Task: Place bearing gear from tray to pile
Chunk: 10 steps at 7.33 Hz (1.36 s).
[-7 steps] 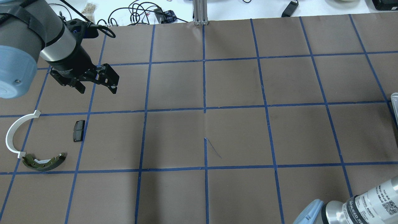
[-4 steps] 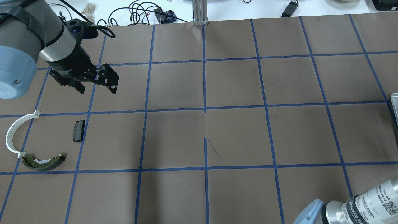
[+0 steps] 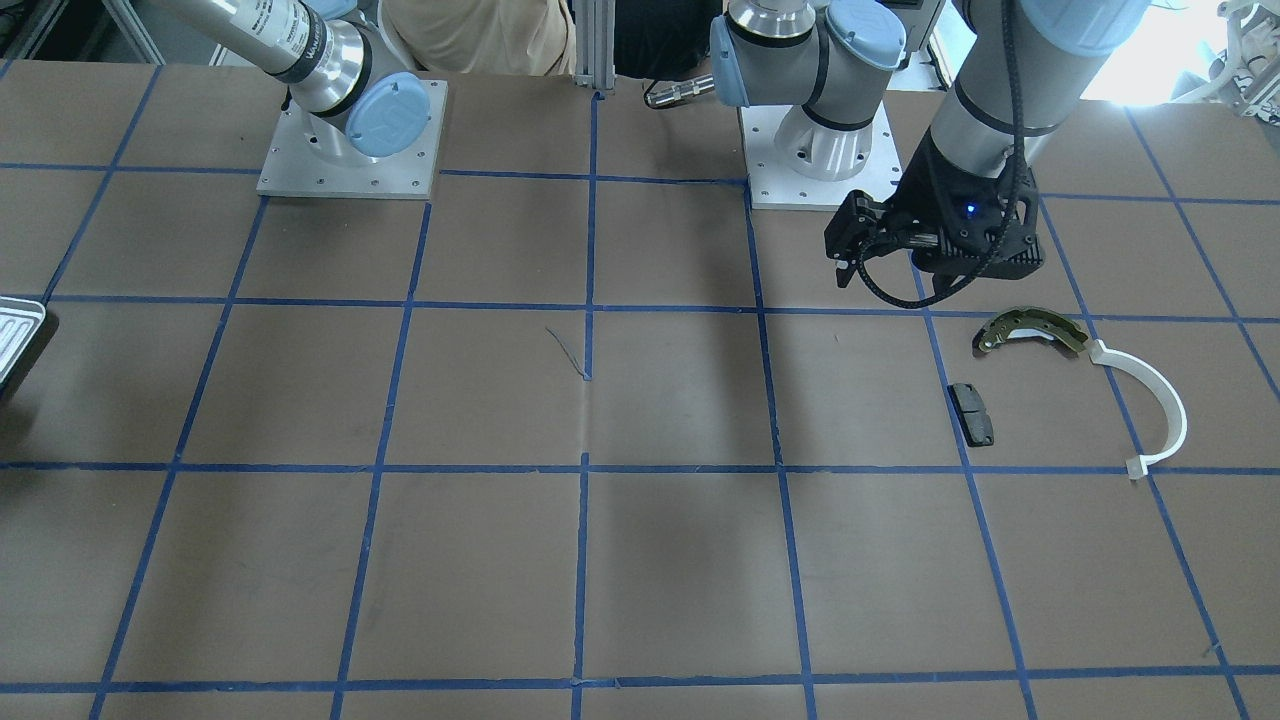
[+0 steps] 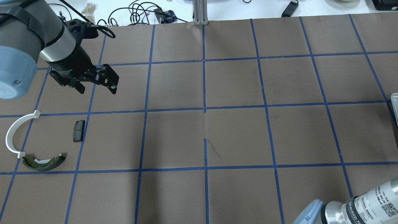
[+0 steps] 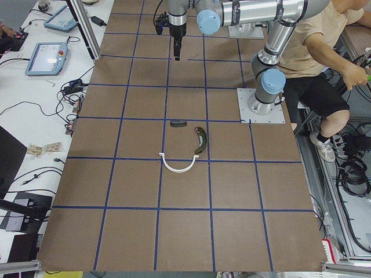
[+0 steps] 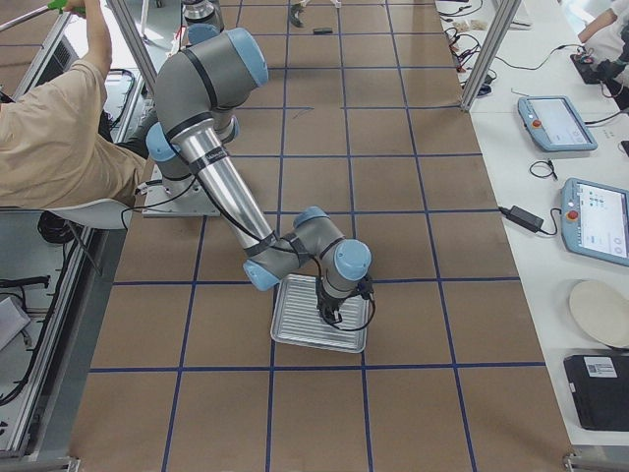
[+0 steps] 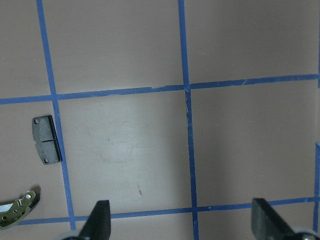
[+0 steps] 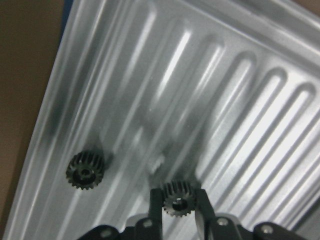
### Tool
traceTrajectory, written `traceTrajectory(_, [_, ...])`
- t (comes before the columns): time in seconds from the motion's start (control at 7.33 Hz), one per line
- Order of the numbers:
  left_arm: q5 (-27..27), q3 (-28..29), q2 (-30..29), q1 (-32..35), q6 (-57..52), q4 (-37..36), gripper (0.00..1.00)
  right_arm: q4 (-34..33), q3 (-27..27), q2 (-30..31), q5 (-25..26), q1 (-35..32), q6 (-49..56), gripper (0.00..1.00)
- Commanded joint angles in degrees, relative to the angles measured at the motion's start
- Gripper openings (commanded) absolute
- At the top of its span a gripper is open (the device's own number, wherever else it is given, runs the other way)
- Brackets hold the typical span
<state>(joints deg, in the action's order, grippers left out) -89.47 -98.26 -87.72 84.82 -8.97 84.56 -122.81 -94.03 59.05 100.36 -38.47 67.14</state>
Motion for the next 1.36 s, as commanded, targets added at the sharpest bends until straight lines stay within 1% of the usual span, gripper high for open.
traceTrajectory(0.0, [0.0,0.0,-0.08,0.0,0.0,-0.01,1.0,7.97,-0.01,6.92,0.36,-7.0,-9.24,0.0])
traceTrajectory(0.14, [0.0,0.0,-0.08,0.0,0.0,-0.01,1.0,14.99,-0.36,9.83,-0.25,-13.41,-18.01,0.0])
traceTrajectory(0.27, [0.0,0.0,-0.17,0.0,0.0,-0.01,1.0,18.54,-1.85,12.64,-1.73,-21.83,-29.06,0.0])
traceTrajectory(0.41, [0.09,0.0,-0.17,0.0,0.0,-0.01,1.0,18.57,-3.86,15.37,-3.84,-29.83,-37.79,0.0])
traceTrajectory(0.55, [0.0,0.0,-0.17,0.0,0.0,-0.01,1.0,18.84,-4.84,17.05,-7.6,-37.04,-47.45,0.0])
traceTrajectory(0.68, [0.09,0.0,-0.17,0.0,0.0,-0.01,1.0,19.45,-5.28,17.5,-10.6,-45.73,-61.55,0.0])
traceTrajectory(0.82, [0.09,0.0,-0.17,0.0,0.0,-0.01,1.0,18.67,-5.29,17.51,-10.89,-55.56,-75.01,0.0])
traceTrajectory(0.95, [0.09,0.0,-0.25,0.0,0.0,-0.01,1.0,18.05,-4.33,16.64,-14.89,-64.71,-89.24,0.0])
traceTrajectory(1.09, [0.0,0.0,-0.25,0.0,0.0,-0.01,1.0,14.83,-4.76,14.02,-20.5,-70.72,-98.34,0.0])
traceTrajectory(1.23, [0.09,0.0,-0.25,0.0,0.0,-0.01,1.0,8.97,-5.46,9.03,-21.95,-74.61,-104.61,0.0])
